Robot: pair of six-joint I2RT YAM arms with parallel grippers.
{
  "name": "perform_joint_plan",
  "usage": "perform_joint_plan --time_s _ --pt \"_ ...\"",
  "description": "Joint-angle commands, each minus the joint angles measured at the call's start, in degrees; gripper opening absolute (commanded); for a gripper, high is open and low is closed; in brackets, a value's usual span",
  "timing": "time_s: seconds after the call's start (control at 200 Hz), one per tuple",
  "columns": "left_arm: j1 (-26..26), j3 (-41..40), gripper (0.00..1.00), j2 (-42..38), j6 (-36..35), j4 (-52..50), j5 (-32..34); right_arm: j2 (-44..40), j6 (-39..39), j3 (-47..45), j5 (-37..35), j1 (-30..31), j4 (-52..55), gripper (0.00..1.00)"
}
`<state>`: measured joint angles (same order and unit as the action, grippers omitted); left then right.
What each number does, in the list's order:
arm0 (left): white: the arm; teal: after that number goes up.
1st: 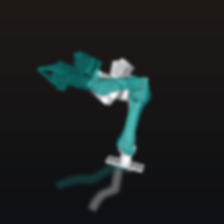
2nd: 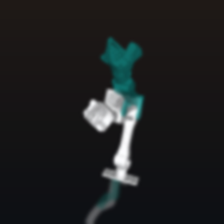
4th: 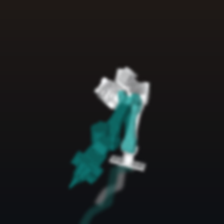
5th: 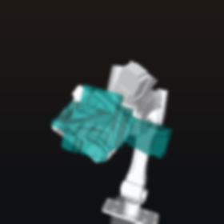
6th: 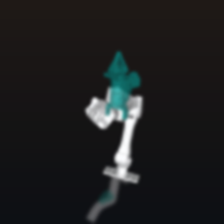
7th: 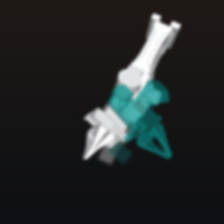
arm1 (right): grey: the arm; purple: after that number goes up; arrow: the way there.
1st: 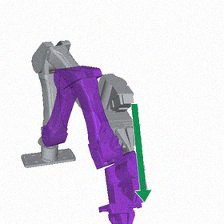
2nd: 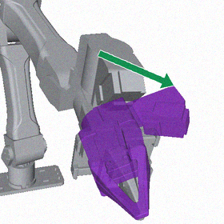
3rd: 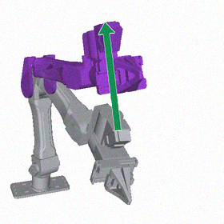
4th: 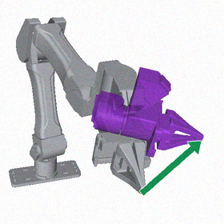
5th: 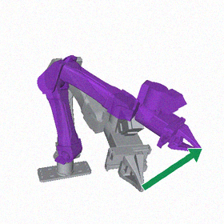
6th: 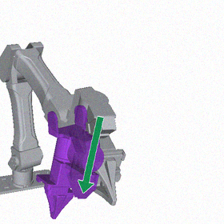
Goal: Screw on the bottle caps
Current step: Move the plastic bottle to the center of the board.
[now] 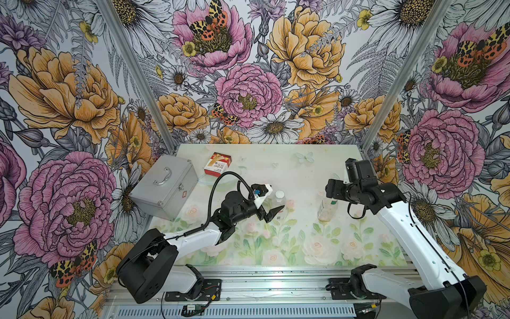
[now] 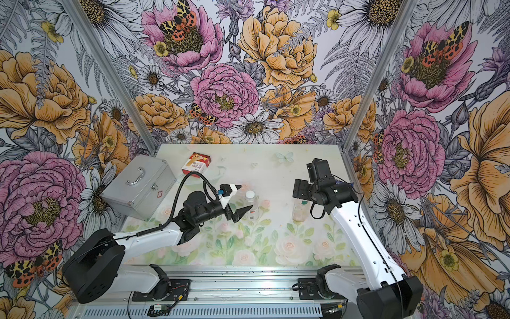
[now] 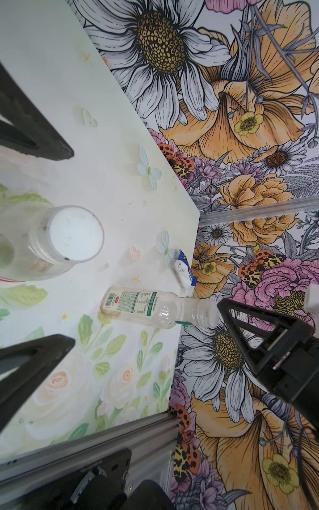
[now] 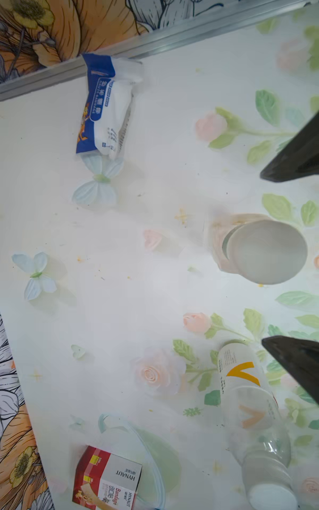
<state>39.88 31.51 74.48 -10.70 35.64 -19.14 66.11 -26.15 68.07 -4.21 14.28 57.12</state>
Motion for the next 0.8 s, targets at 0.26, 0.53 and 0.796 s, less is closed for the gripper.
perform_joint_plan --time_s 0.26,0.53,0.796 --pt "-0.2 -4.1 0.99 -11.6 -1.2 -9.1 13.0 5.9 1.8 -1.0 -0.9 -0.4 1.2 0.62" --pt "-2.3 -5.1 0.99 -16.1 -0.3 -13.8 18.2 7.2 2.3 0.5 4.4 0.2 1.0 0.36" --pt "-9.3 -6.6 0.99 -19.6 5.9 -18.1 29.0 10.5 -1.3 5.1 2.0 11.9 1.0 0.34"
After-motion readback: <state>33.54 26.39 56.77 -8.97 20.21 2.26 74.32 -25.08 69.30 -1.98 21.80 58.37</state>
